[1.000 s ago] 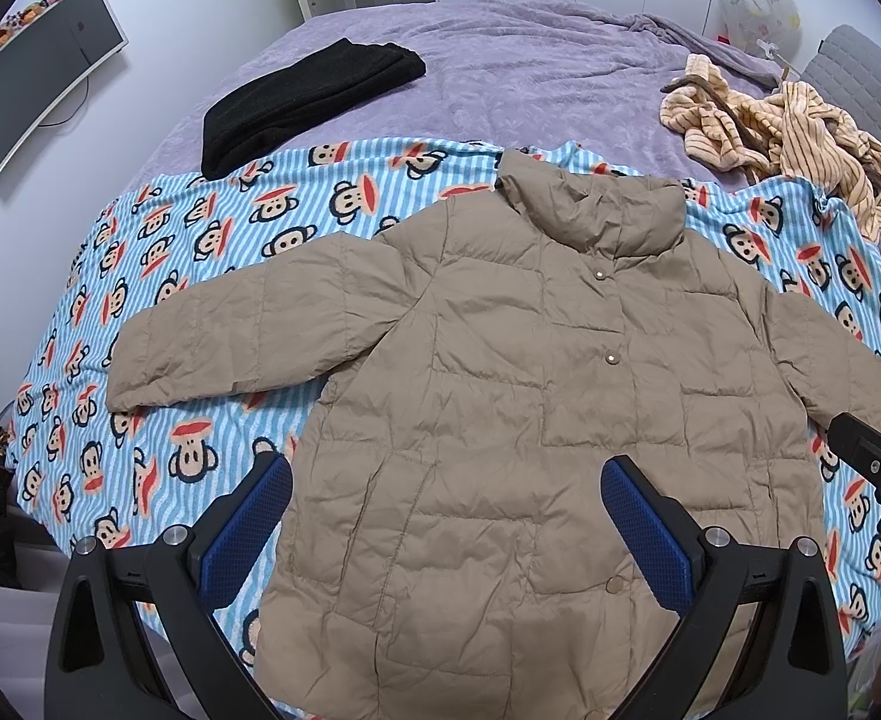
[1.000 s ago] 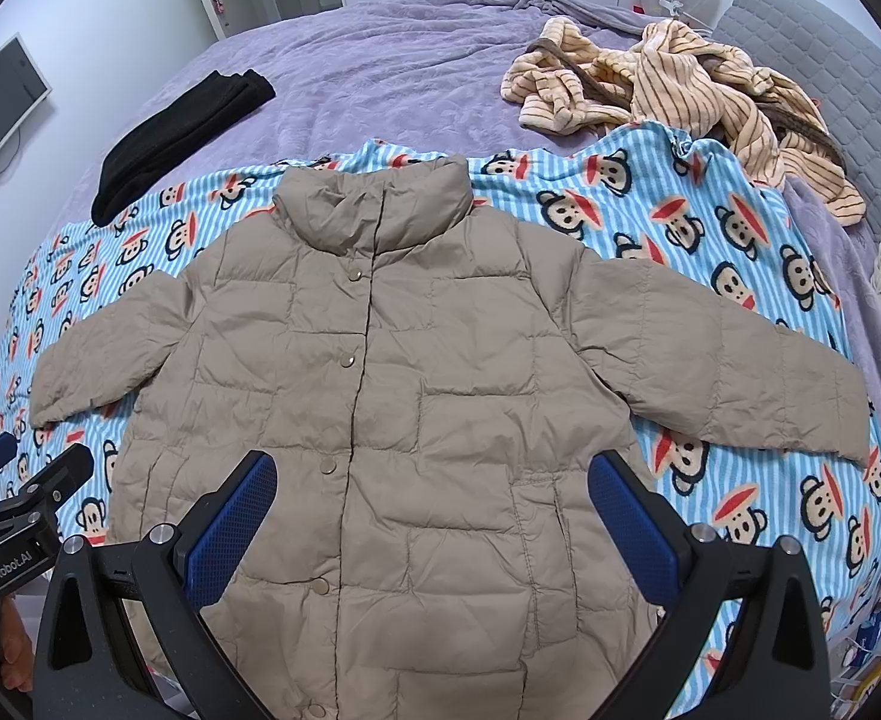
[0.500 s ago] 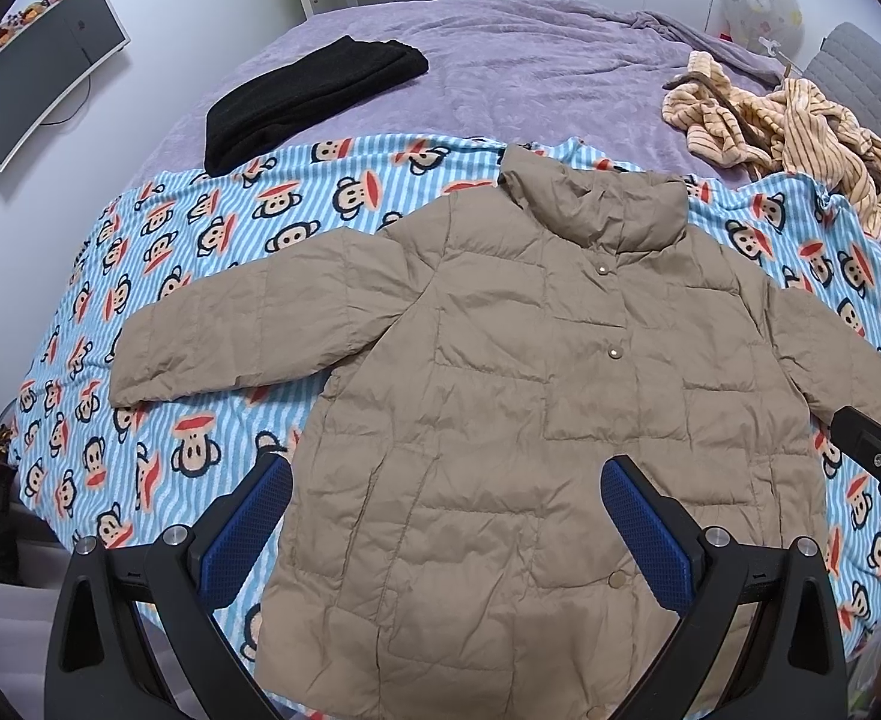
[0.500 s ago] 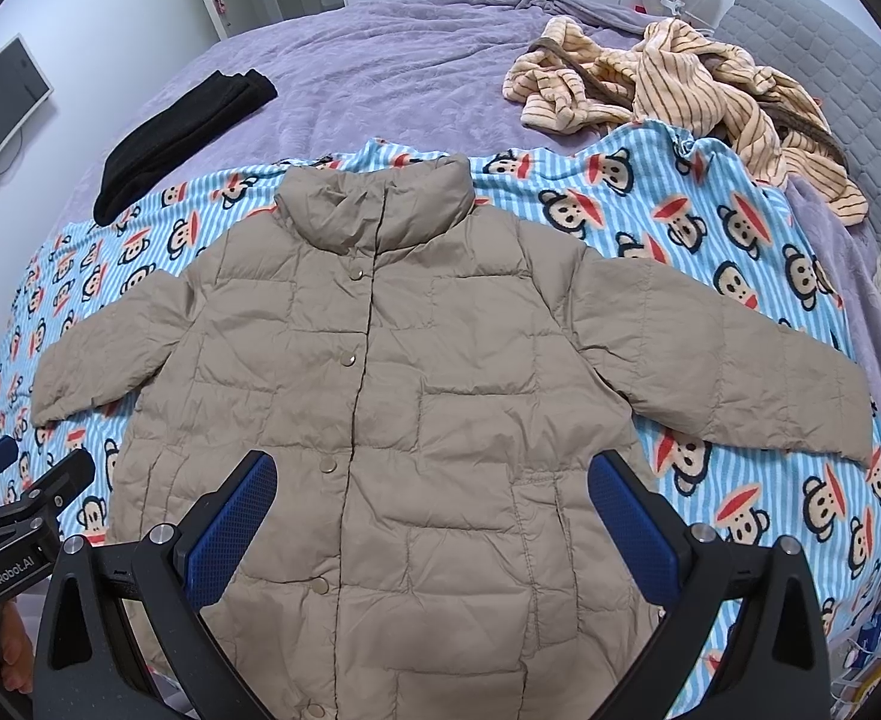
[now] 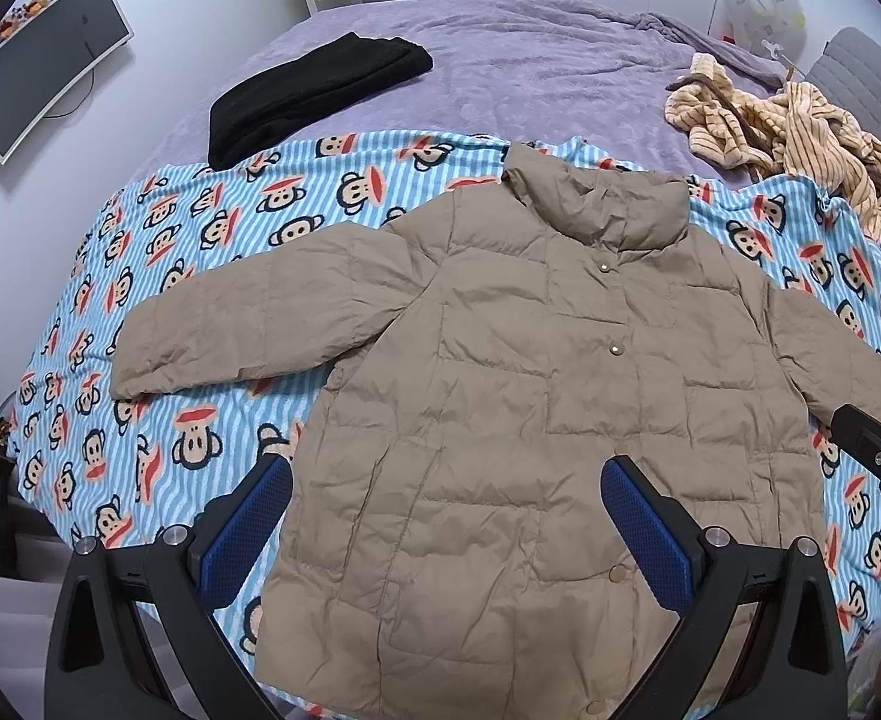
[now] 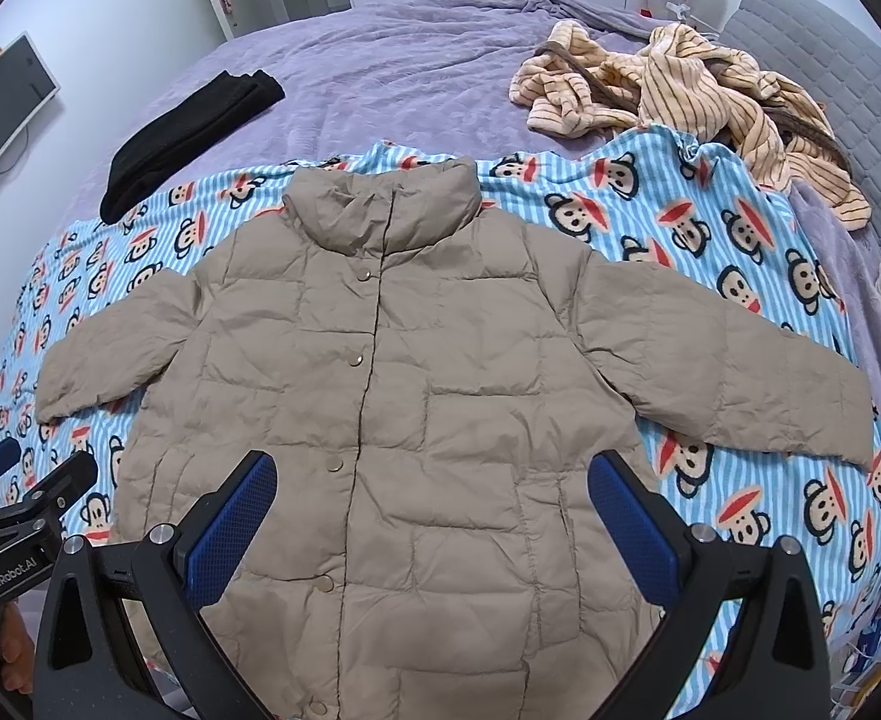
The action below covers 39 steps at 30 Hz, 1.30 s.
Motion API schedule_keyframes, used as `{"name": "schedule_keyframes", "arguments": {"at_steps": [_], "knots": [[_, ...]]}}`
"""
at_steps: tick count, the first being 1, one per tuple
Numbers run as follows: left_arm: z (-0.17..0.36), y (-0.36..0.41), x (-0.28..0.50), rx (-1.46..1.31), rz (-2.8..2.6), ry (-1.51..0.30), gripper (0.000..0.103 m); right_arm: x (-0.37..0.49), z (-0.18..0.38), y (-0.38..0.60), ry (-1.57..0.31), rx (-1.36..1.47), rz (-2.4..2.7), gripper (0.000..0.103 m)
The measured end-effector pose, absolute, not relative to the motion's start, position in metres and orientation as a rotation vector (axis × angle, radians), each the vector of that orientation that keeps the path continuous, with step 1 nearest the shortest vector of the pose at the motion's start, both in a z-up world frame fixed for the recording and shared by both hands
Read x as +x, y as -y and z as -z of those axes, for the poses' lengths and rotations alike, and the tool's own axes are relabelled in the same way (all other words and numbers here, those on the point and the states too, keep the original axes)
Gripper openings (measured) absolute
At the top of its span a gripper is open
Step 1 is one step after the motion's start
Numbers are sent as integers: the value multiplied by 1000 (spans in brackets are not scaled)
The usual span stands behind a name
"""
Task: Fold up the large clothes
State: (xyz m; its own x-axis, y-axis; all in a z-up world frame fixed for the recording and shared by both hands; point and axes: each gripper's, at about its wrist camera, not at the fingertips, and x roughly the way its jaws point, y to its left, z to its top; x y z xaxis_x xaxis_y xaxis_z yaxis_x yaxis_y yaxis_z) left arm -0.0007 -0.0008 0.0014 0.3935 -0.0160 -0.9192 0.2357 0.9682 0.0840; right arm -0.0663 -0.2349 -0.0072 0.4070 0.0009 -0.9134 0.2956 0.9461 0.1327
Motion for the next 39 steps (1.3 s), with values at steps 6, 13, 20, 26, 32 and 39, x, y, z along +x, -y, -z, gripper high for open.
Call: {"name": "schedule_keyframes", "arguments": {"at_steps": [6,13,20,26,32,39], "knots": [[3,-5,1,206,150,-1166,103,-68,7,237,-1141,295,193,103],[21,-21,13,189,169,-1220,103,-75,8,224,-1134,311,209,103],[59,-70,39,135,200,-1302,103,-72,27,208,-1107,465,171,103],[101,-131,77,-17,217,-1308,103,-49,57,170,-1133,500,117,103],[158,-220,130,-374,167,-1295,103,-27,99,128,-1231,504,74,103],[220,-298,188,-595,40,-1257,103,-1,137,95,-1279,503,16,103]]}}
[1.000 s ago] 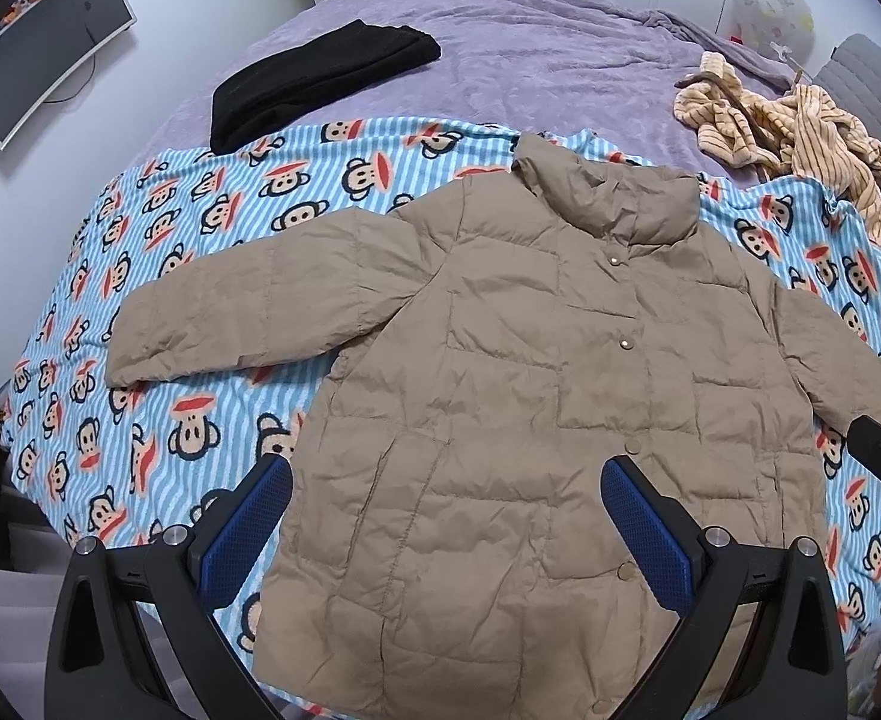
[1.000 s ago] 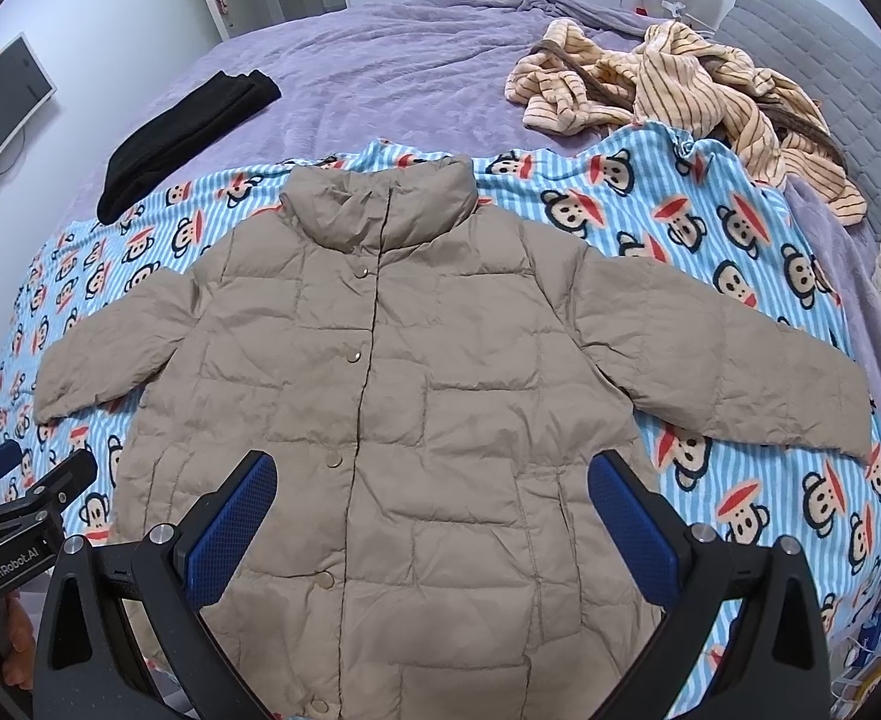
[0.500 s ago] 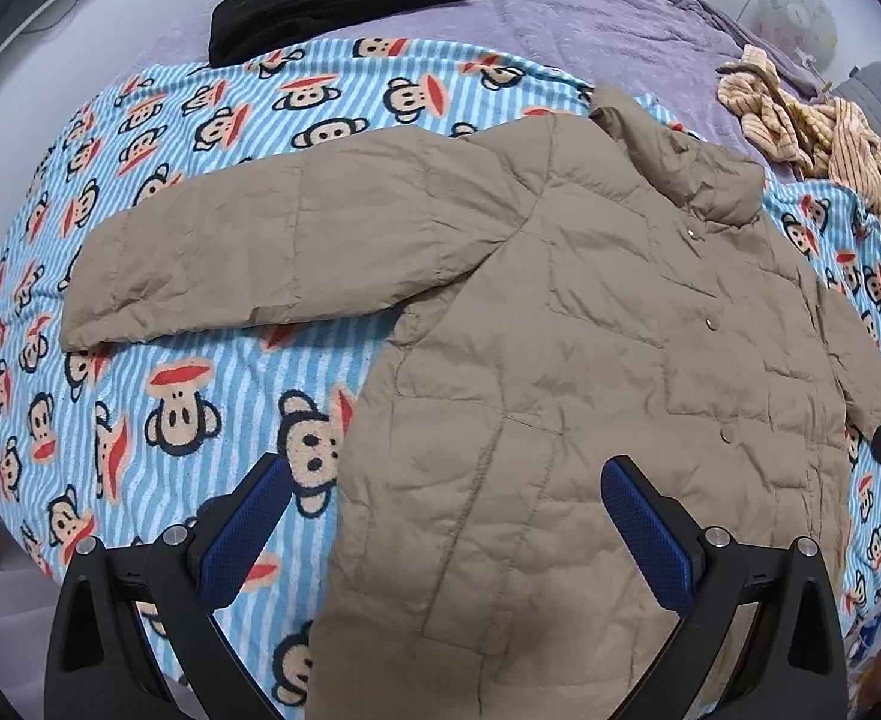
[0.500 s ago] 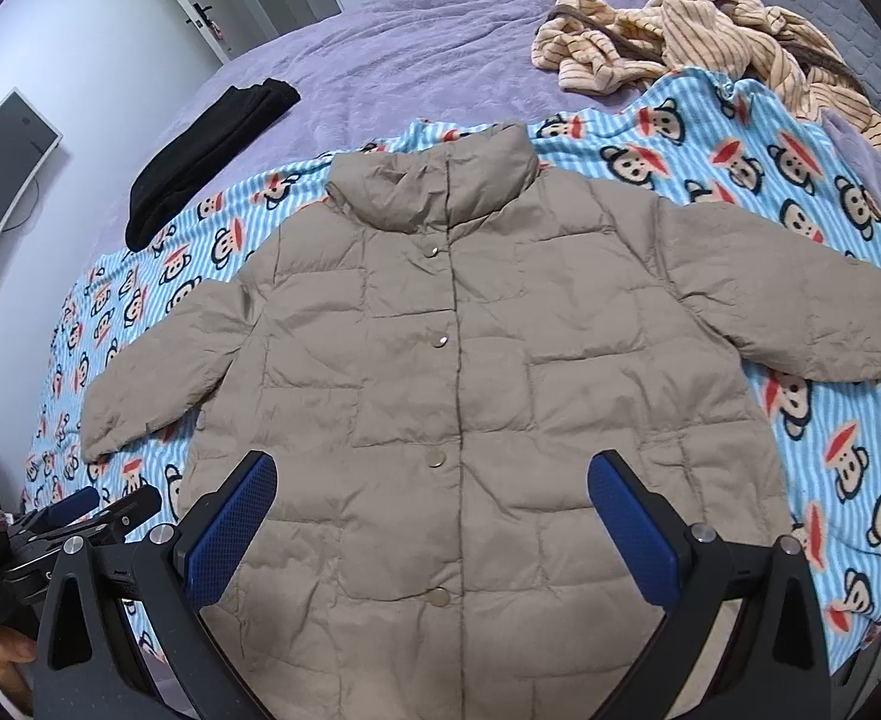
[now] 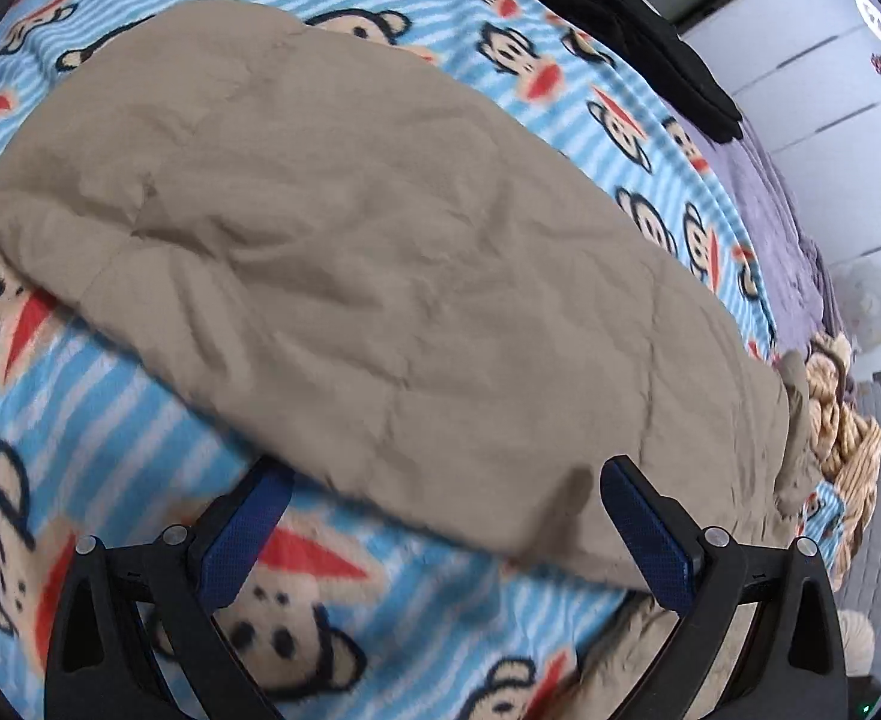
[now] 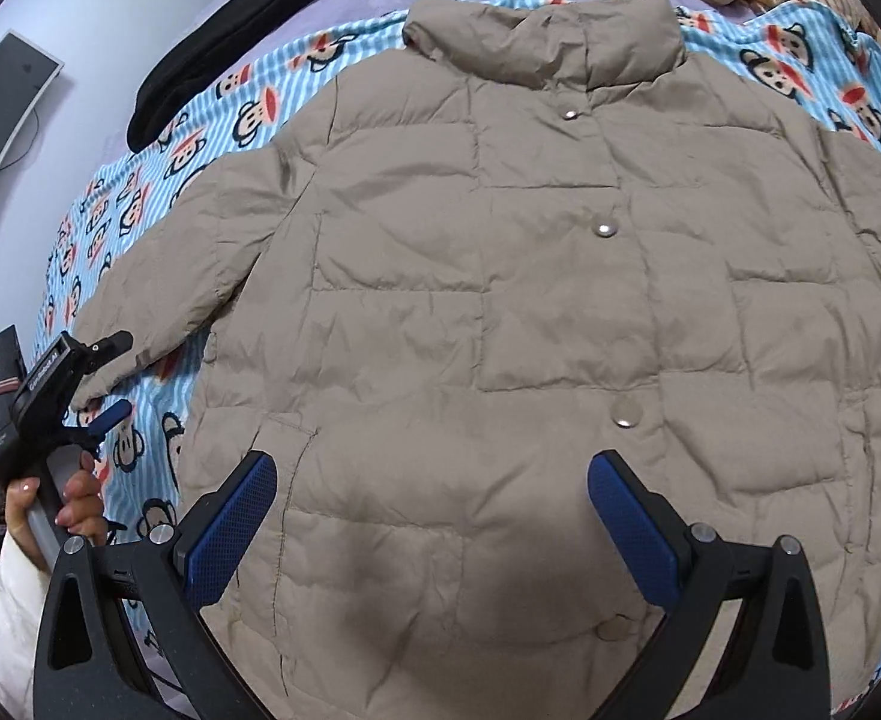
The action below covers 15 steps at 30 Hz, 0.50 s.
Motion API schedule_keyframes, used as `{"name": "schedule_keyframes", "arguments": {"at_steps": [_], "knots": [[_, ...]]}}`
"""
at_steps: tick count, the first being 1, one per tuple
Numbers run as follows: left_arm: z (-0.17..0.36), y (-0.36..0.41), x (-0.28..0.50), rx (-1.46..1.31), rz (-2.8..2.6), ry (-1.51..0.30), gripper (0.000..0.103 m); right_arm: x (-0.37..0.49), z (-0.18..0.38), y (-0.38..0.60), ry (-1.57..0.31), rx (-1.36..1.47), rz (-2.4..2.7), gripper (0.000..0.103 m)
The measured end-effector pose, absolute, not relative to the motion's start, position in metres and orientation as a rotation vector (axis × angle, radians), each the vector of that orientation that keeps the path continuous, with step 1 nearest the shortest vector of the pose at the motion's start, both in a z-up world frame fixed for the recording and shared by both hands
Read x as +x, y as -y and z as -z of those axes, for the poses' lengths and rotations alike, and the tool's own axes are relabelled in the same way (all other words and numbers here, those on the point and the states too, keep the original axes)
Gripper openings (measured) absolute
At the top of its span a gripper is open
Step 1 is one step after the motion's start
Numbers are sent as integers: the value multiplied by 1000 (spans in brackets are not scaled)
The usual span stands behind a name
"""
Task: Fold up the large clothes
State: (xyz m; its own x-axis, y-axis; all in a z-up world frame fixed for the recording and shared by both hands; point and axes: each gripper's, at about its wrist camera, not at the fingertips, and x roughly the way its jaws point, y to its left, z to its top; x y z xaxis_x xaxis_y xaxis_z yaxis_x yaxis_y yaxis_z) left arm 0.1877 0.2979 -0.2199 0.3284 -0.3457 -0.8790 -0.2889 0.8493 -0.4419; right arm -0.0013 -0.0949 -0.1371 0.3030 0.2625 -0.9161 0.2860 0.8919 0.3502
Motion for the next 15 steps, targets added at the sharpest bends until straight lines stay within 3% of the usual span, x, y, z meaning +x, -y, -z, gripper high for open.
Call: {"name": "schedule_keyframes", "arguments": {"at_steps": [6,8,10,11,15], "knots": [[222,-309,234,-586,-16,-1170,101,25,154,78,-1267,518,0,103],[223,-312,248,-585,-66,-1159,77,34,155,73,-1250,519,1,103],[220,-314,258,-569,-43,-1149,20,44,155,70,-1235,521,-5,103],[218,-314,262,-583,2,-1141,11,50,155,67,-1225,524,-10,103],[183,-308,260,-467,12,-1062,9,79,147,56,-1219,541,-44,103]]}}
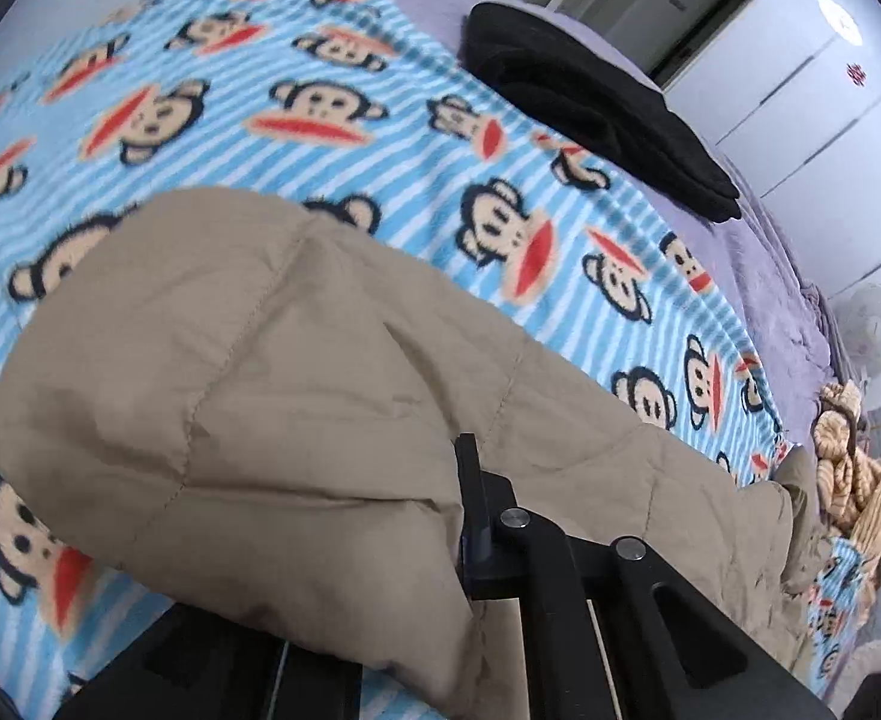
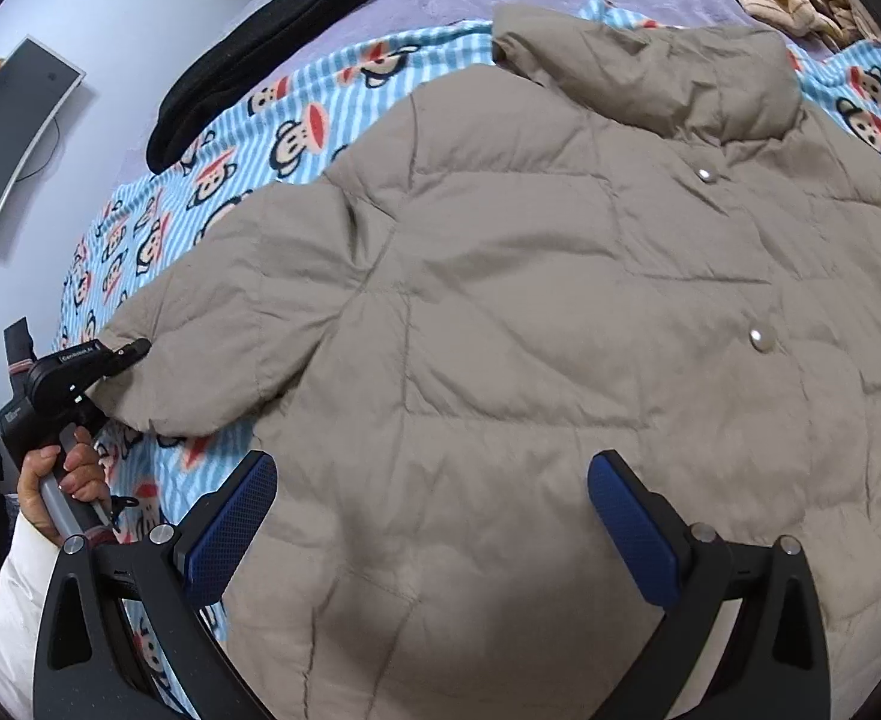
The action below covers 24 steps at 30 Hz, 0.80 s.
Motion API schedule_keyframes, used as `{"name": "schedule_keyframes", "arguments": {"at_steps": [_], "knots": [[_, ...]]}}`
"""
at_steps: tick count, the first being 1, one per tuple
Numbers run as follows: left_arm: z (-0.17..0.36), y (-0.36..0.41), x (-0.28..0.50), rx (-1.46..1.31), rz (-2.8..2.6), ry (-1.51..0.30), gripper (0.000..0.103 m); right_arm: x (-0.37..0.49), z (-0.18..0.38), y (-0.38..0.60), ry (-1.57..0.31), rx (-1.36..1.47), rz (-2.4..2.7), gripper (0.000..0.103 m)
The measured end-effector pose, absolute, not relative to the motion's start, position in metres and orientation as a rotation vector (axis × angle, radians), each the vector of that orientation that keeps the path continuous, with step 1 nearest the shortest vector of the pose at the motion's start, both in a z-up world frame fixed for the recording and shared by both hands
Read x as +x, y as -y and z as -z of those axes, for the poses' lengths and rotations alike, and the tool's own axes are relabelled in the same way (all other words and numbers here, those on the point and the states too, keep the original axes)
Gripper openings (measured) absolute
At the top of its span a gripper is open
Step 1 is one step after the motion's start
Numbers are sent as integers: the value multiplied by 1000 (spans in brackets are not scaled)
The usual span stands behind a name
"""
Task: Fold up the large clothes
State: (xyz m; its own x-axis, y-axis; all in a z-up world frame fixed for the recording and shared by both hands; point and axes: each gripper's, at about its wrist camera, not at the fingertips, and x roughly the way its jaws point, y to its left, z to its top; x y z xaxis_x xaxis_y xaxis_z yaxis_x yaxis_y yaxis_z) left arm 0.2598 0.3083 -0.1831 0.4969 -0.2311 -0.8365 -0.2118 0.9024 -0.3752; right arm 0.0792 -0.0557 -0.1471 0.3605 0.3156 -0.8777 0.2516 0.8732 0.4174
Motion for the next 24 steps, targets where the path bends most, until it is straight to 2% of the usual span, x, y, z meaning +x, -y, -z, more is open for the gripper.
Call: {"name": "schedule_keyframes", "arguments": {"at_steps": [2,4,5,6,7,12,17,21,24], "knots": [[161,-302,255,-399,32,-1008,9,93,140,49,-1185,546,-61,103],[137,-294,248,-342,66,-952,9,108,136,44,-1157,571,-81,93],[126,-290,245,-312,82,-926,9,115,134,41,-1140,599,-103,66],[116,-285,241,-279,96,-901,9,123,134,38,-1136,631,-133,30],[104,-279,234,-246,117,-872,9,131,137,34,-1141,661,-160,20],[59,-229,217,-133,245,-764,9,158,164,8,-1143,759,-280,17],[41,-143,209,-99,409,-769,9,162,208,-9,-1241,841,-320,16],[33,-50,194,-35,549,-778,9,143,205,14,-1250,924,-394,16],[49,30,176,53,679,-835,9,112,193,64,-1218,933,-353,16]]}}
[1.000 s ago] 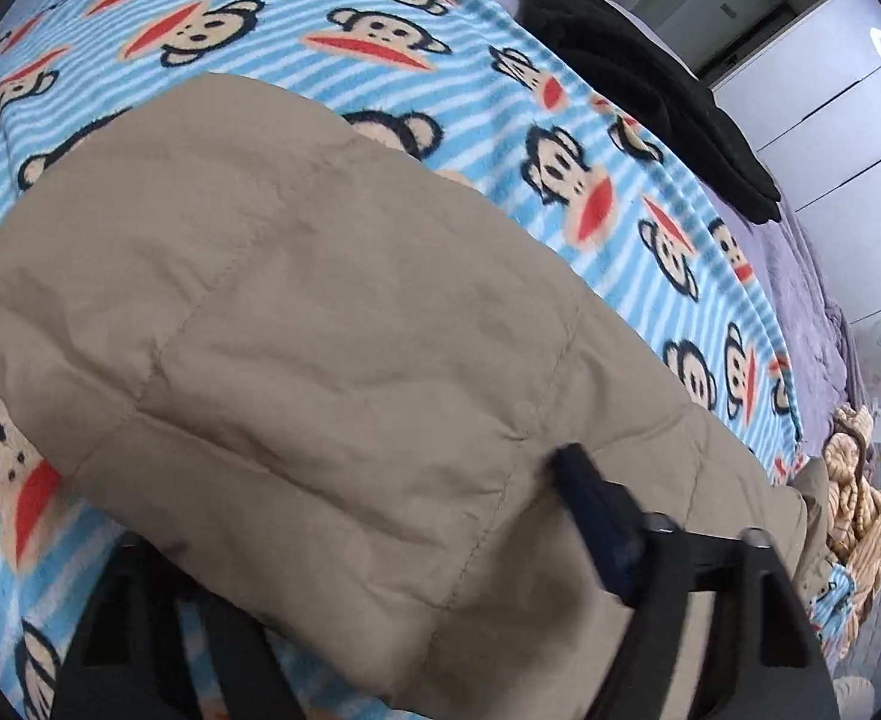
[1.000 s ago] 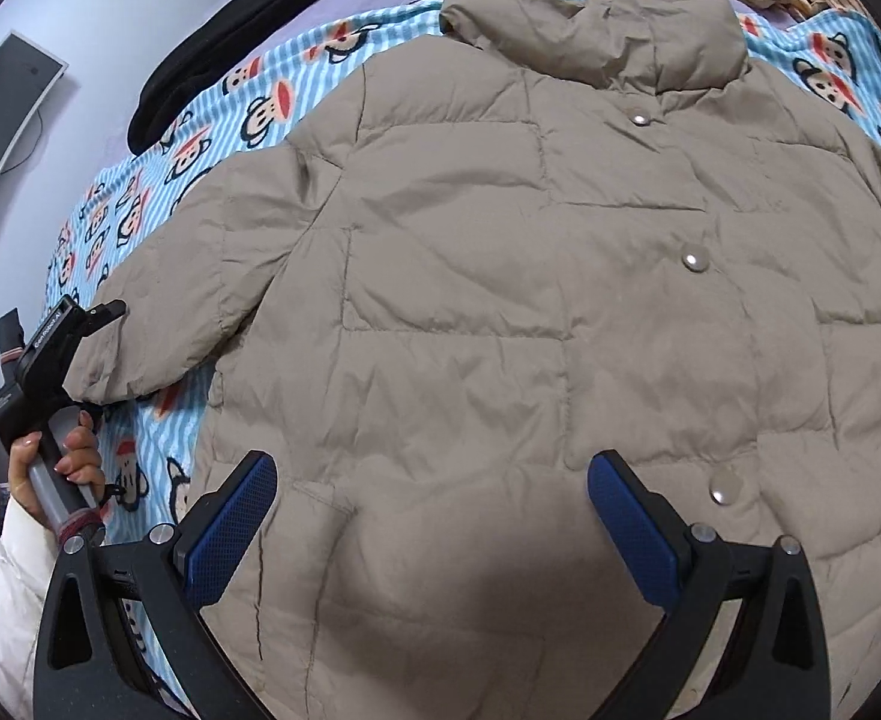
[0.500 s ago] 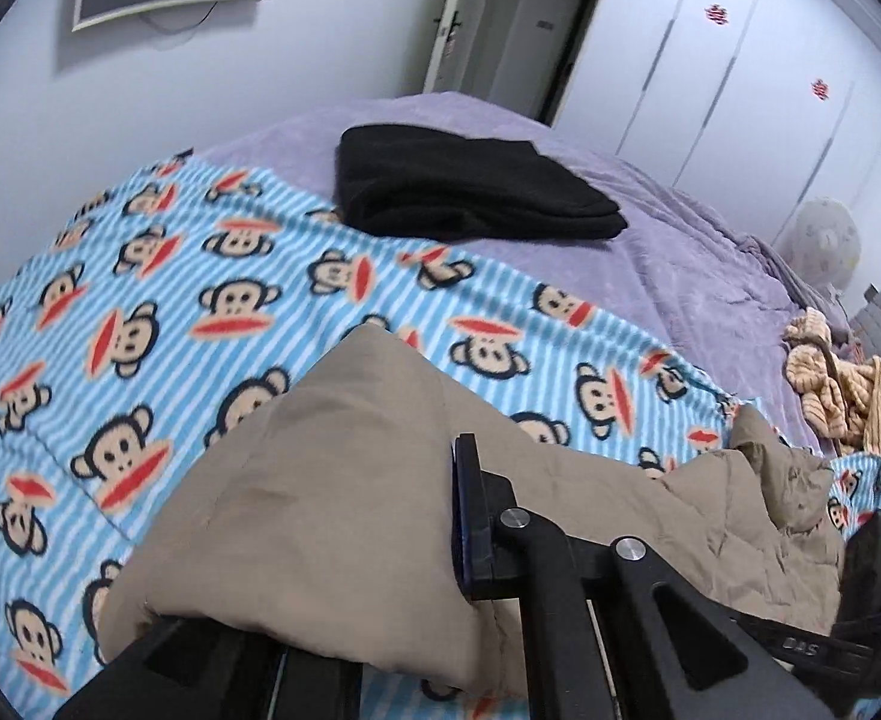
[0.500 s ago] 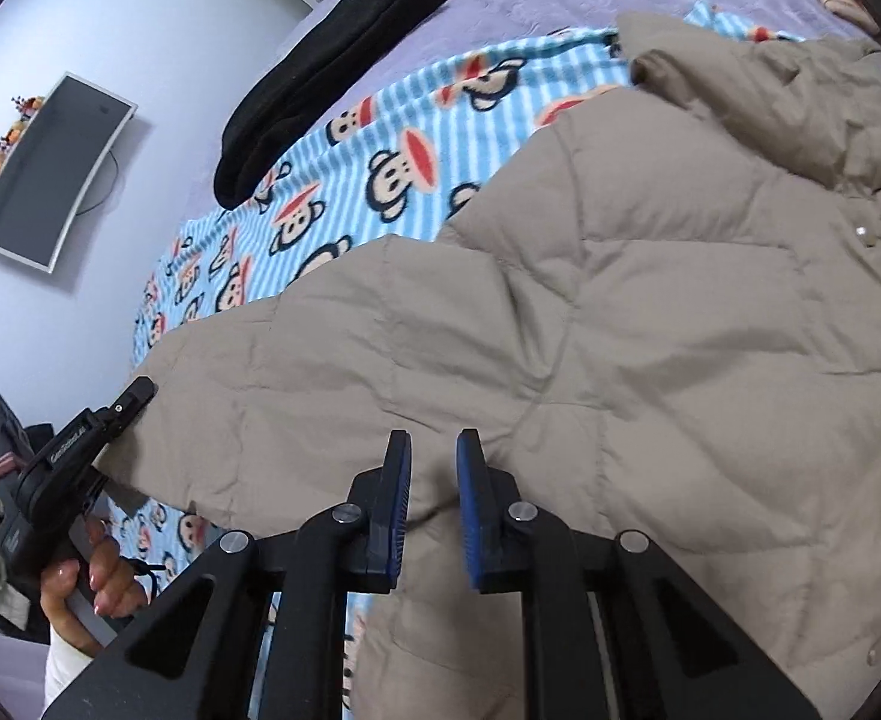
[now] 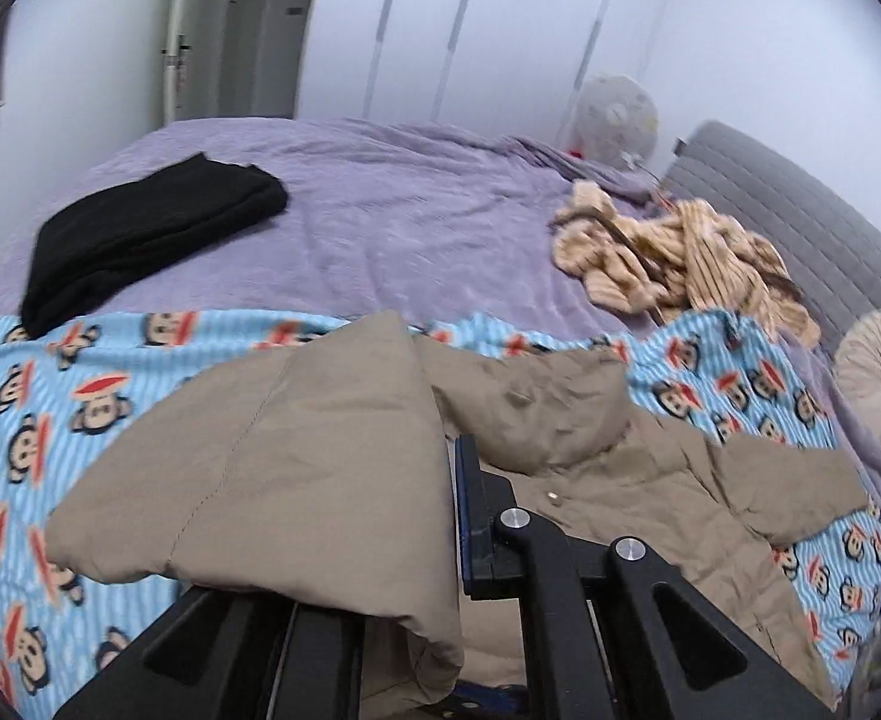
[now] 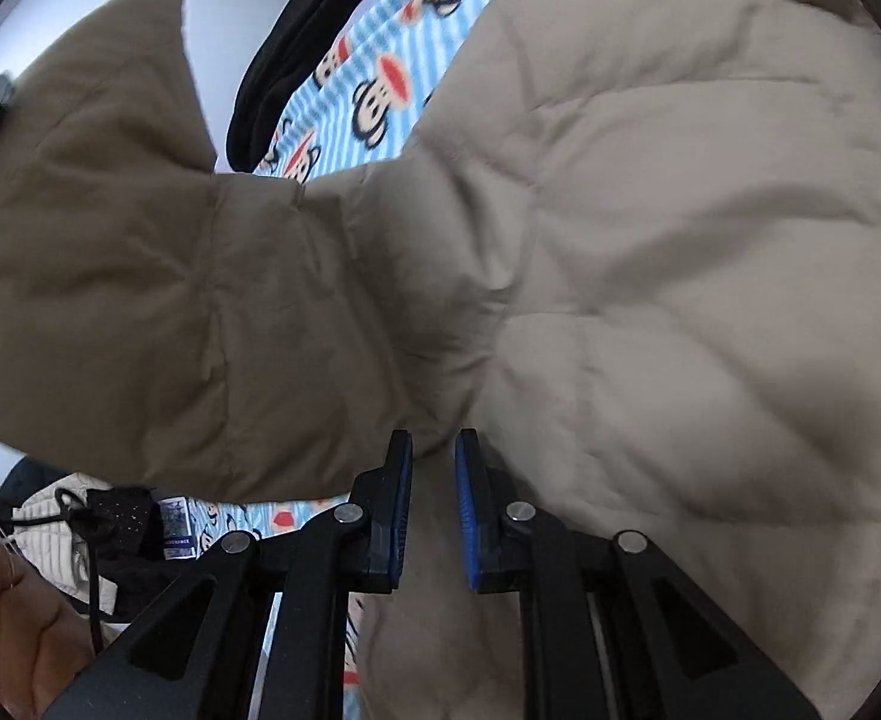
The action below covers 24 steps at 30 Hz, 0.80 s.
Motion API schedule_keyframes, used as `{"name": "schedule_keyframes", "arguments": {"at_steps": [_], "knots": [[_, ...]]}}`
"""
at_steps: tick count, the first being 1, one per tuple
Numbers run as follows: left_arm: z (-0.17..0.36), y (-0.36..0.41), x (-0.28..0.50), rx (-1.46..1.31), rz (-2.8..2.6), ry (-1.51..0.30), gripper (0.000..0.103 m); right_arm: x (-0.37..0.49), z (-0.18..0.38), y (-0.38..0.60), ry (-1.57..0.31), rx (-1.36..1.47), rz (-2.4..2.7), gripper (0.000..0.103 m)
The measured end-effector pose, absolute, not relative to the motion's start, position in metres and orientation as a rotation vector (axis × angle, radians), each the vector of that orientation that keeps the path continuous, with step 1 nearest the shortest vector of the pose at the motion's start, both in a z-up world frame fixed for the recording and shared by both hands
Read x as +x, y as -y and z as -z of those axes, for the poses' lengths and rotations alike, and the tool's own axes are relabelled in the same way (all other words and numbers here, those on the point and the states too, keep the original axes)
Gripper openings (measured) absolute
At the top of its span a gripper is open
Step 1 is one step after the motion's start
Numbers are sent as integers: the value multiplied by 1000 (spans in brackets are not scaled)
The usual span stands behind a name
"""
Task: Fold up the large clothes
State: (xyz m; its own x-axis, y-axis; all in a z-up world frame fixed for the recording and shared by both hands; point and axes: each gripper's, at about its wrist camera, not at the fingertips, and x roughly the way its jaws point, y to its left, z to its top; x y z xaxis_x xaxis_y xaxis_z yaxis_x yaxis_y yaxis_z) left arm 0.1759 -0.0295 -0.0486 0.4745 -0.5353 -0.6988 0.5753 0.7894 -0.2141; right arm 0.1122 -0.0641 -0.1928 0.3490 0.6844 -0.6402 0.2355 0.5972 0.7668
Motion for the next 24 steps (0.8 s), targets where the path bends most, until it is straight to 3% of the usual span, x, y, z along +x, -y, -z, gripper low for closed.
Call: {"name": "schedule_keyframes", "arguments": {"at_steps": [4,8,12,14,15,16,24], "knots": [[108,113,141,266,737,-910,9,60,185,157,-1218,911,-161,16],[182,150,117,477,688,-1013,10,6,183,239,-1215,874,23,16],[195,144,99,485,667,-999,10,-25,190,279,-1213,864,95,16],[190,141,94,480,690,-1004,32,-31,197,285,-1216,876,96,16],[185,138,92,460,712,-1012,75,-33,199,287,-1217,886,91,16],[179,133,90,437,715,-1006,103,-35,200,286,-1217,892,88,16],[117,70,84,295,711,-933,103,-21,190,275,-1215,832,79,17]]}}
